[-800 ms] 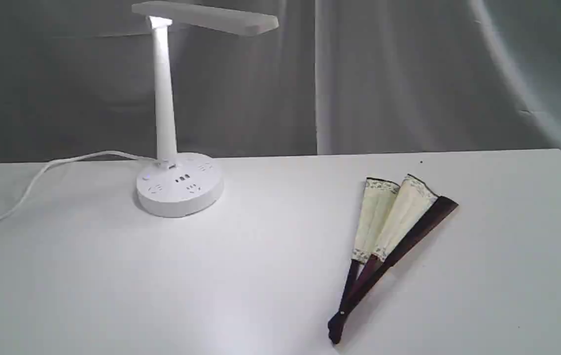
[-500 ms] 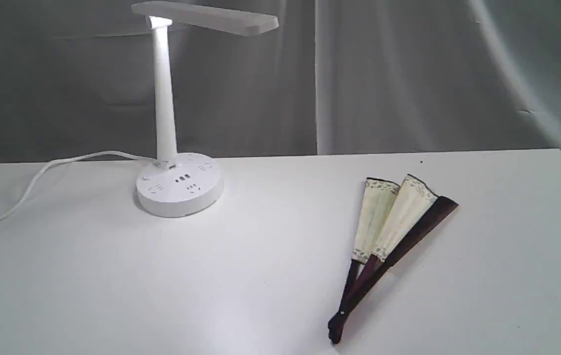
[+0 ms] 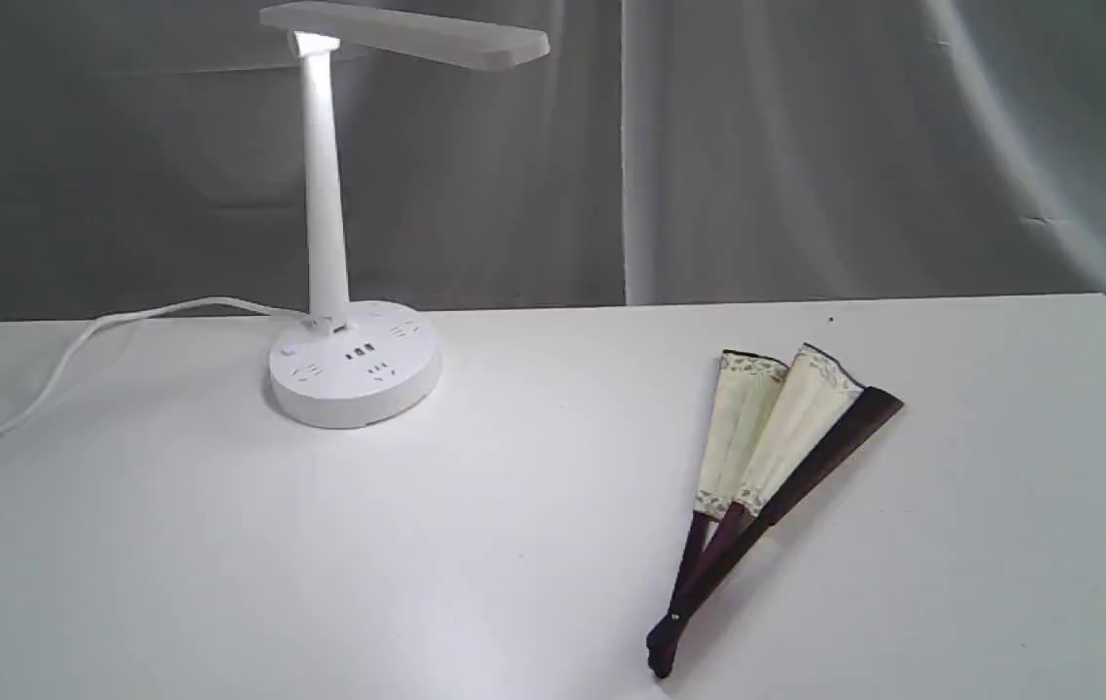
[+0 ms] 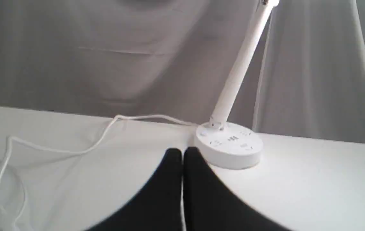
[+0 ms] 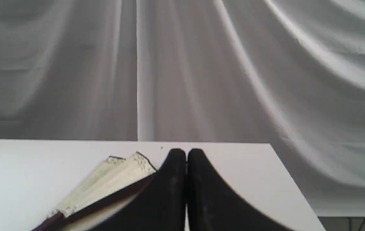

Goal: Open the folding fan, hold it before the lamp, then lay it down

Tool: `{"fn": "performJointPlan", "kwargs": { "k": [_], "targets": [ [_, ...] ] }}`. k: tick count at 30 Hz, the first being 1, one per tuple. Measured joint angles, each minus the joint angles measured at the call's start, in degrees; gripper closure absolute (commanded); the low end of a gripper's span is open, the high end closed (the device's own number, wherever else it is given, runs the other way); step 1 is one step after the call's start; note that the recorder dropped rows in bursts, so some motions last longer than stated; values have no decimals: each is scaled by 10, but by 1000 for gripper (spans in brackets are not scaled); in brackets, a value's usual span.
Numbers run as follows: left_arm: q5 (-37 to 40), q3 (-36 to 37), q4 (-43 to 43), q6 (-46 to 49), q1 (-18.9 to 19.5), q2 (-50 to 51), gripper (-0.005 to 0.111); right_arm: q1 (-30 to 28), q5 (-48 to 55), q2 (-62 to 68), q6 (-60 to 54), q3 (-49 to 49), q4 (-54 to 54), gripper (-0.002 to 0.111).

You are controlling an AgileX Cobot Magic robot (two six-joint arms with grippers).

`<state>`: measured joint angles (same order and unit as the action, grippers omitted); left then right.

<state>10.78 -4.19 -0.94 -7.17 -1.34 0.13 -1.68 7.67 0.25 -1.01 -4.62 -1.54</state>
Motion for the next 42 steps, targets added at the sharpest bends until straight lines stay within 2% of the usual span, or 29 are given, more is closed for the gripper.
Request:
{"fn": "performJointPlan", "kwargs": {
  "k": [4,12,18,22,33,42],
  "targets": [
    [24,-58,0,-27,0,0,107,0,11,0,0,-34,0,108],
    [155,-170,0,-57,0,-1,107,0,66,0,0,-91,0,108],
    [234,-213,0,-58,0,-1,107,0,110,48,0,-133,0,108],
    [242,-219,0,-58,0,14,107,0,150,109,0,-174,0,108],
    [252,-220,-9,-58,0,192,107,0,171,227,0,-245,8,108],
    [196,-220,-16,-58,0,339,107,0,164,299,0,-251,60,108]
  ]
}}
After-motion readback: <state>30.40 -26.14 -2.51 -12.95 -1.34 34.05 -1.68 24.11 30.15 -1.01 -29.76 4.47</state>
